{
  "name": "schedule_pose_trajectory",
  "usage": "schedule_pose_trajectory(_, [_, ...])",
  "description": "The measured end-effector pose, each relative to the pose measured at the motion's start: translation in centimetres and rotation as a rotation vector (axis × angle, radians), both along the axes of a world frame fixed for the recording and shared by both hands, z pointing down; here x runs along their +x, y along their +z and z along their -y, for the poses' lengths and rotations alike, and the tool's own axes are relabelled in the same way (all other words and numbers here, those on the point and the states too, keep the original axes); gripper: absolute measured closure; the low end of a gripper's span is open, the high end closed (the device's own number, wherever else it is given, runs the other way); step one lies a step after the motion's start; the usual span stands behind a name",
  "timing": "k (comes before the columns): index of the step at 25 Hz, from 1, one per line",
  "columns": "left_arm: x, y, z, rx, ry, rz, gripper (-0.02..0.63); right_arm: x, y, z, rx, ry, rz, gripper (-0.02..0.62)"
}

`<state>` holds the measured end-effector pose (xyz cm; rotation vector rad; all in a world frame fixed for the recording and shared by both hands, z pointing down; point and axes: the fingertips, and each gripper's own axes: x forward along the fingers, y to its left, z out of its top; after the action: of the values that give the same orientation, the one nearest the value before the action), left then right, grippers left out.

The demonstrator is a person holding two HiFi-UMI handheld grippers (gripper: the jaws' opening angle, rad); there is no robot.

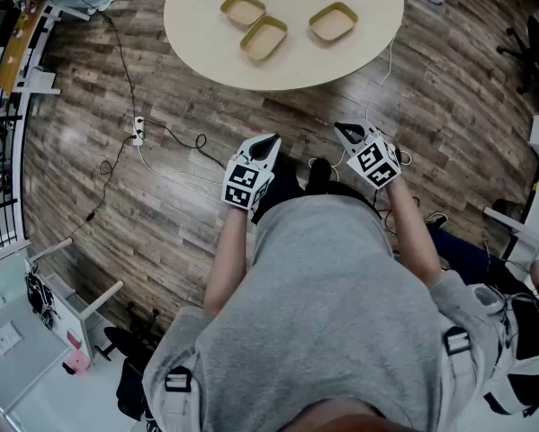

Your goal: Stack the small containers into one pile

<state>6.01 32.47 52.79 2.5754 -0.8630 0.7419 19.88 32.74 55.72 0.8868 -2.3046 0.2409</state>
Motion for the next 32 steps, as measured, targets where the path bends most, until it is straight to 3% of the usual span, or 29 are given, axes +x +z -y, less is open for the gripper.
schedule_pose_trajectory(8, [0.3, -0.2, 0.4, -0.006, 0.019, 0.002, 0.588, 0.1, 0.4, 0.7, -0.013, 0.030, 0.007, 0.589])
schedule_pose_trajectory(24, [-4.6, -0.6, 5.7, -0.019, 0.110, -0.028, 0.588, -3.6, 0.2, 4.7, -0.050, 0.214, -0.050, 0.589])
schedule_pose_trajectory(32, [-10.8, -0.3, 10.1, -0.032, 0.152, -0.028, 0.588, -10.5, 0.1, 8.6, -0.054, 0.253, -0.057, 0.589])
